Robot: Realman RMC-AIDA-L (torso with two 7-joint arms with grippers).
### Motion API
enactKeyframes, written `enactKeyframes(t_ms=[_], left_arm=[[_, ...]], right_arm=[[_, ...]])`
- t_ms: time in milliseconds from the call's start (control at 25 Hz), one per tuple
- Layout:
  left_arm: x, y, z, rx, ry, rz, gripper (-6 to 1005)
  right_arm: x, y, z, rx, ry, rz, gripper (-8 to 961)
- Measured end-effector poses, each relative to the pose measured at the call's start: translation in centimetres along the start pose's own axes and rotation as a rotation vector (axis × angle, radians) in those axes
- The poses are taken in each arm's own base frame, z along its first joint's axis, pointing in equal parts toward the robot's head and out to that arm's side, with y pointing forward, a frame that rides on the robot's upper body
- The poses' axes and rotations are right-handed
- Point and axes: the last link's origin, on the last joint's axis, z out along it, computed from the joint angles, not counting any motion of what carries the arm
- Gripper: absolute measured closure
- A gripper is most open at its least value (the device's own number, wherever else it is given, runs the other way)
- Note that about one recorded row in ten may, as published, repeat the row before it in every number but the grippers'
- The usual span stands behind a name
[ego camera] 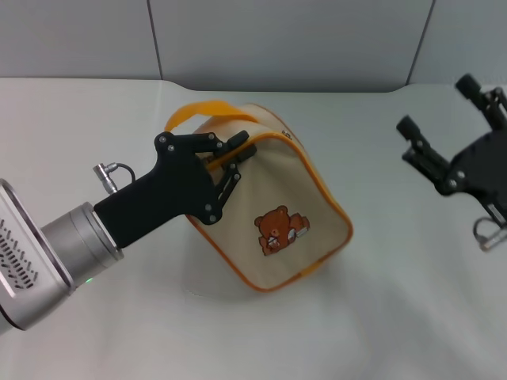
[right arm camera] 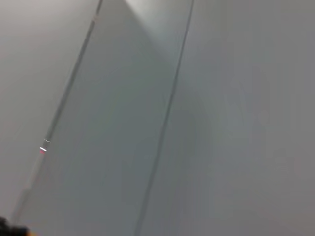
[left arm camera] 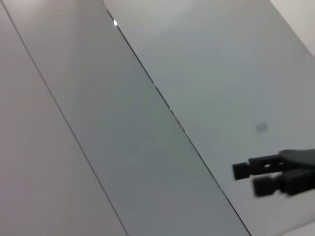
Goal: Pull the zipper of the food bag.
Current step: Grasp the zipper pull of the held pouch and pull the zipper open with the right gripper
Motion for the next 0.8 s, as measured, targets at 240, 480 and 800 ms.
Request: enactKeyframes(t_ms=[240,480,800], left_arm=[[0.0,-0.1,0.0,0.002,0.004,0.002,912],[0.0,0.1,0.1,0.01,0.003,-0.004,912],[0.0,0.1,0.3,0.013,0.001,-0.006,917]], right_arm=[[1.1,1.8,2.6,-0.08,0.052,-0.201,107],[1.4,4.6,3.1,-0.204,0.04,-0.415,107],[1.2,6.1,3.3,-0.194,0.021,-0.537,107]])
